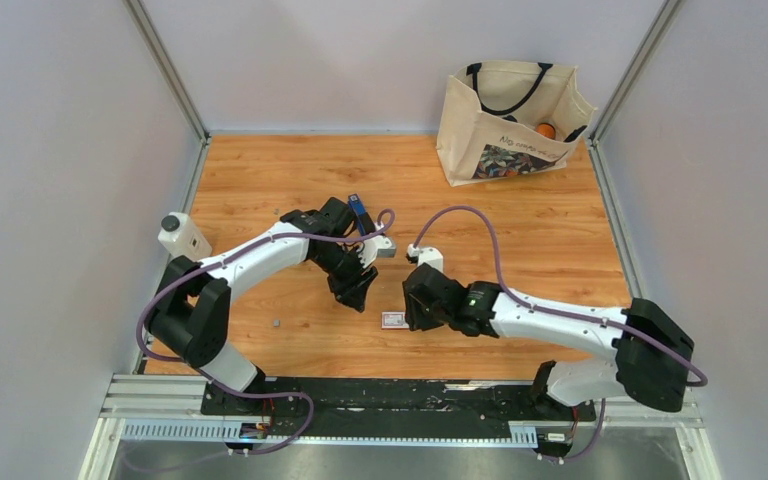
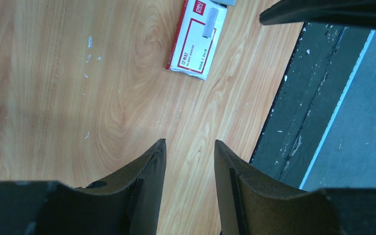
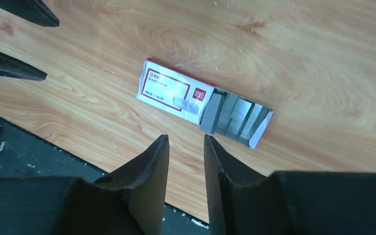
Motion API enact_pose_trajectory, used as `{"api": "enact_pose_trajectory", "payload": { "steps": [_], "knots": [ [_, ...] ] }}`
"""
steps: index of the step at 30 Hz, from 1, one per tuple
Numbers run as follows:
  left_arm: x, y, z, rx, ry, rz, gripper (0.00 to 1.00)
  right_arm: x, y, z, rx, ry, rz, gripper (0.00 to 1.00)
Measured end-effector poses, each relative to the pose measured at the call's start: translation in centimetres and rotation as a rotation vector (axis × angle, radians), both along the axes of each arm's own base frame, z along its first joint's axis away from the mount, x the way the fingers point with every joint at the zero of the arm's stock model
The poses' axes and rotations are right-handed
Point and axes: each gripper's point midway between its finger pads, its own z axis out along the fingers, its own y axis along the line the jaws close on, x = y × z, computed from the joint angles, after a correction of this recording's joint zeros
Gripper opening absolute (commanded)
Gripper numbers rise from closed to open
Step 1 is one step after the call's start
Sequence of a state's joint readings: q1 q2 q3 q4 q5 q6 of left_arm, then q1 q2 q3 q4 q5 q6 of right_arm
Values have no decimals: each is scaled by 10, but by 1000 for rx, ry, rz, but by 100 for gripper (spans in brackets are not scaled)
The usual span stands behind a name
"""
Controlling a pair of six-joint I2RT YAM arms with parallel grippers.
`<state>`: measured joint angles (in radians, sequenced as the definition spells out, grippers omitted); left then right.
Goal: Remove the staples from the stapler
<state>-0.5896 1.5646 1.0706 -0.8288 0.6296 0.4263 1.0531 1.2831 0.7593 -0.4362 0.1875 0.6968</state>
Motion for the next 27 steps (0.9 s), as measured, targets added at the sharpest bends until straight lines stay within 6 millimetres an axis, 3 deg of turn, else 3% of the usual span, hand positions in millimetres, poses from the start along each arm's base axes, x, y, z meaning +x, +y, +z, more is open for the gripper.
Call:
{"api": "enact_pose_trajectory", "payload": {
  "steps": [9, 13, 20, 27],
  "knots": [
    [1, -1, -1, -3, -2, 0, 50, 12, 0, -19, -178, -39, 4, 34],
    [2, -1, -4, 0, 3, 0, 50, 13, -4, -15, -177, -54, -5, 30],
    [1, -1, -11, 16, 26, 1, 50, 10, -2, -13, -163, -45, 8, 31],
    [2, 0, -11, 21, 26, 7, 50, 0, -2, -37, -226, 7, 42, 36]
  ]
}}
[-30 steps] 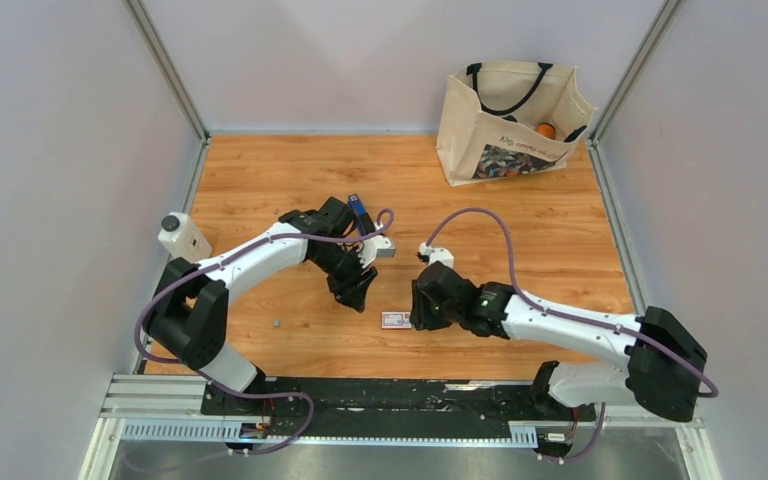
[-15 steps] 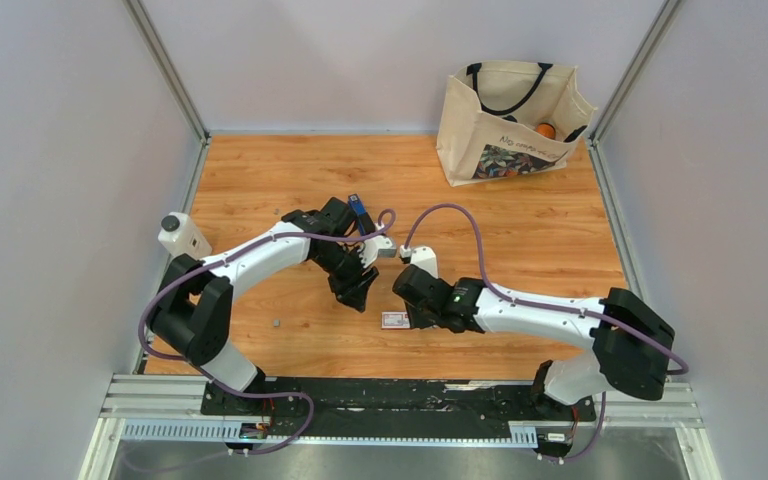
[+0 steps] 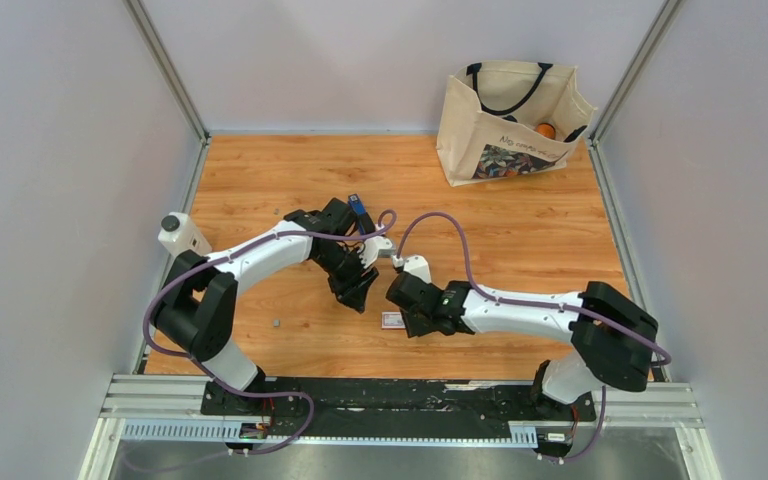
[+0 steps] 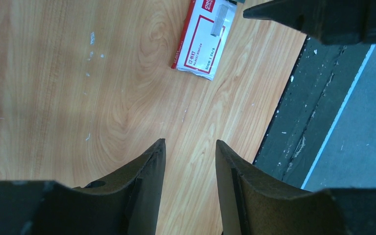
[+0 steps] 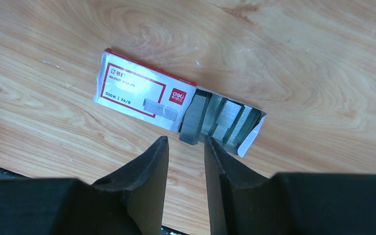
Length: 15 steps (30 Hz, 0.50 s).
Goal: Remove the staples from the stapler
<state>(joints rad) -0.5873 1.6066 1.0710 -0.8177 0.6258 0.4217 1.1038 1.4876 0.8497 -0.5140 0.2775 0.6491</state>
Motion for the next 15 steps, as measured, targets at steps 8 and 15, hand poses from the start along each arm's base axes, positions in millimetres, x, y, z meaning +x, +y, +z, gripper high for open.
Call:
{"api": "enact_pose_trajectory", "payload": {
  "steps": [8, 15],
  "knots": [
    [0, -1, 5, -9, -15, -3, 50, -5, -1, -8, -38, 16, 17, 34],
    [1, 2, 7, -9, -19, 6, 50, -1, 2, -6, -49, 9, 19, 29]
  ]
}}
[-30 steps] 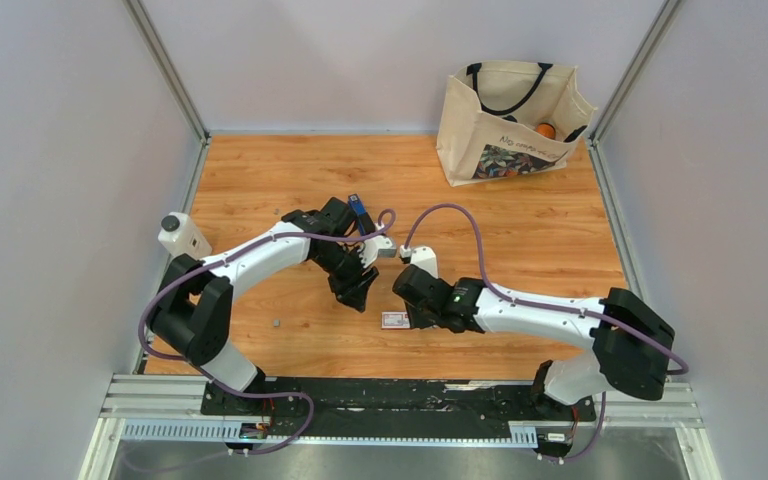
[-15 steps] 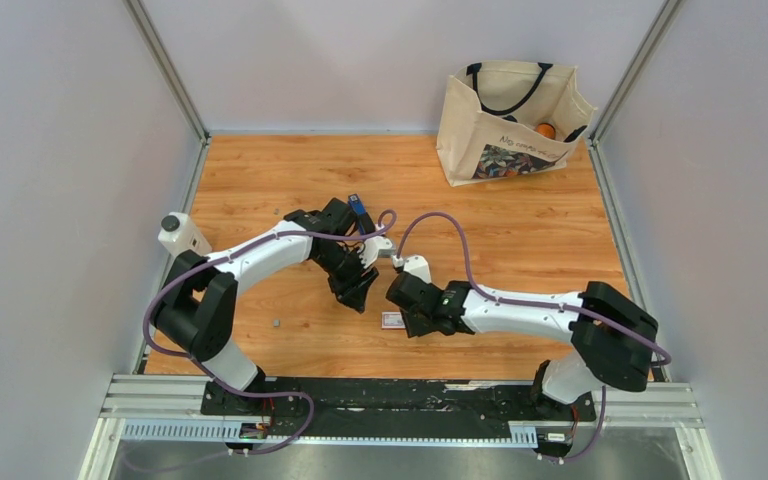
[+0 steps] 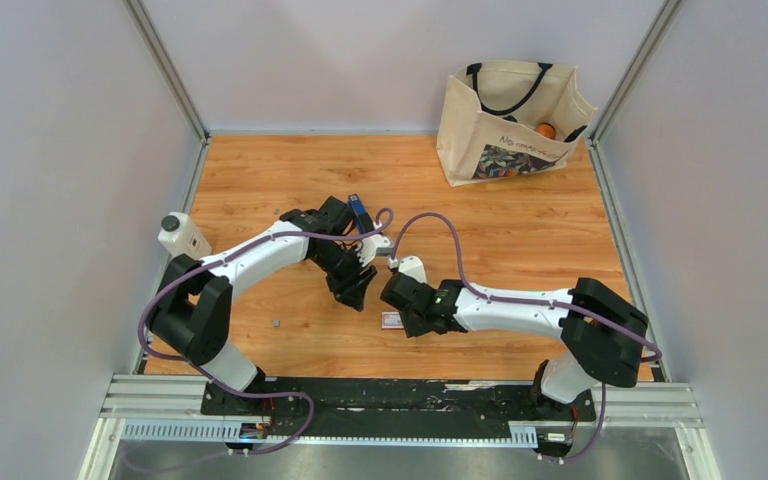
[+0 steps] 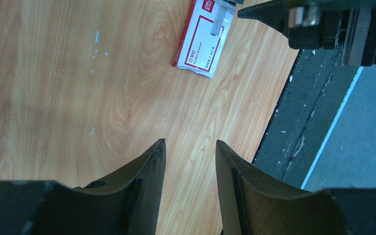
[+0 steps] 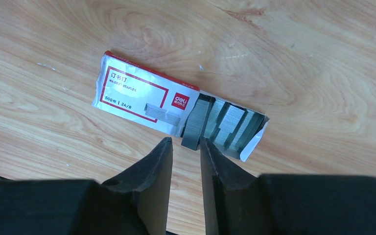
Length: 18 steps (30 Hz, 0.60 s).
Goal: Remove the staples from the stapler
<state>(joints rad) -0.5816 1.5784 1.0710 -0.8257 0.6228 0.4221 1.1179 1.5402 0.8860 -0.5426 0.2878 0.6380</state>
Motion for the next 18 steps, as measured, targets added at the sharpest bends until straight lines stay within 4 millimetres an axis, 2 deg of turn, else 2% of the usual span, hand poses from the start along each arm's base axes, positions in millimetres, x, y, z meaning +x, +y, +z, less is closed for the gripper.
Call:
{"api": "enact_pose_trajectory", "payload": {
  "steps": [11, 14, 18],
  "knots": [
    [0, 3, -1, 13, 4, 7, 50, 2, -2, -2, -29, -6, 1, 27],
    [0, 5, -1, 20, 4, 13, 50, 3, -2, -3, -38, -6, 3, 19],
    [0, 5, -1, 20, 4, 14, 50, 4, -1, -2, -40, -9, 6, 13]
  ]
}}
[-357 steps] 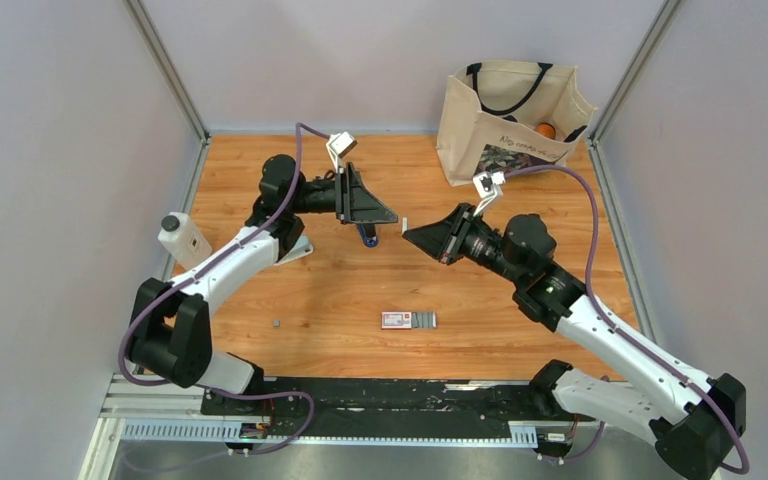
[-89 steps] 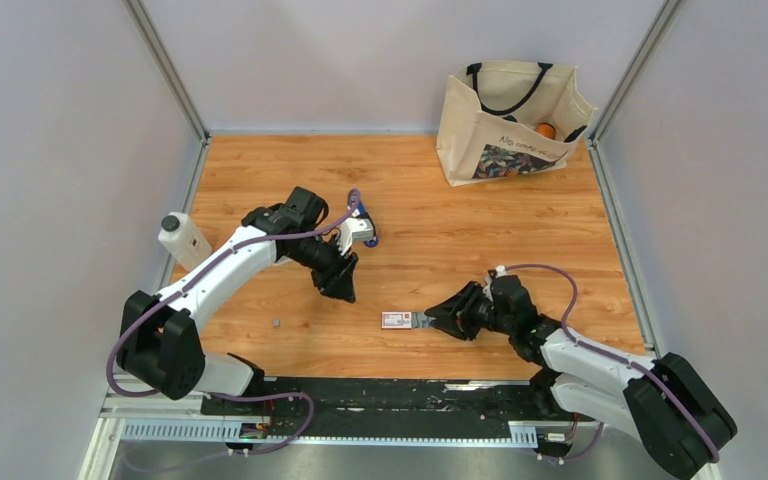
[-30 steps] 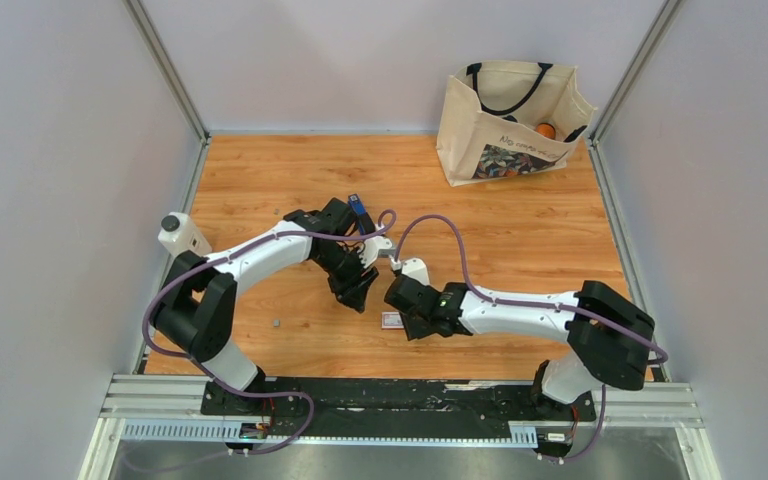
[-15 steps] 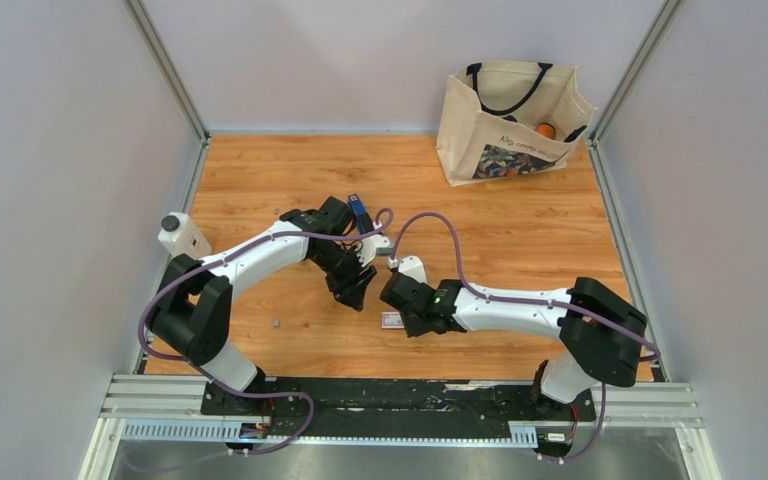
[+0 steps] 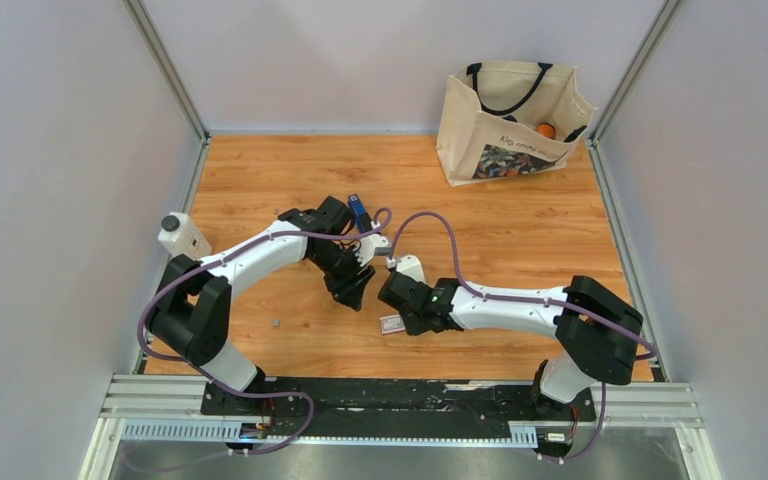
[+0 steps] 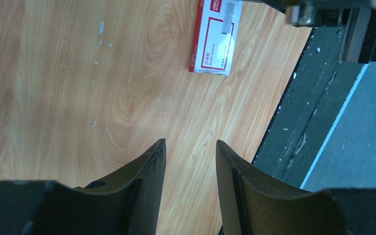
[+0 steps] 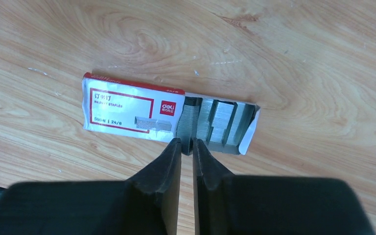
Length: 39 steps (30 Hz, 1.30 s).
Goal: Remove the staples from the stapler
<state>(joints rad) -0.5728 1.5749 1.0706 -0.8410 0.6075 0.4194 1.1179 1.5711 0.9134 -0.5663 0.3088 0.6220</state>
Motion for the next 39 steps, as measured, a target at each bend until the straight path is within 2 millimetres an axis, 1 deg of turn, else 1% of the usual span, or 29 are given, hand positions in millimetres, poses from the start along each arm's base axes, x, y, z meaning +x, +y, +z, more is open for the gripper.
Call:
{"api": "enact_pose_trajectory", "payload": {
  "steps": [2, 6, 14, 21, 25, 28, 31, 35, 39],
  "knots": [
    [0, 0, 1, -1, -2, 0, 50, 0, 0, 1, -1, -1, 2, 13],
    [0, 0, 1, -2, -4, 2, 50, 1, 0, 1, -2, -3, 6, 16],
    [0, -1, 2, -9, -4, -2, 50, -1, 1, 4, 5, -2, 19, 14],
    [-3, -7, 5, -36, -2, -19, 50, -5, 2, 11, 60, 13, 20, 13],
    [-5, -10, 6, -50, 2, -29, 50, -5, -5, 9, 100, 32, -15, 22],
    [-6, -10, 6, -50, 5, -32, 50, -2, -8, 8, 114, 34, -40, 23],
    [-6, -10, 6, -50, 6, -32, 50, -1, -7, 10, 129, 30, -44, 20],
    [-6, -10, 6, -51, 6, -33, 50, -1, -4, 15, 153, 23, -42, 11],
    [-6, -10, 6, -52, 6, -33, 50, -4, -4, 15, 172, 30, -35, 3]
  ]
}}
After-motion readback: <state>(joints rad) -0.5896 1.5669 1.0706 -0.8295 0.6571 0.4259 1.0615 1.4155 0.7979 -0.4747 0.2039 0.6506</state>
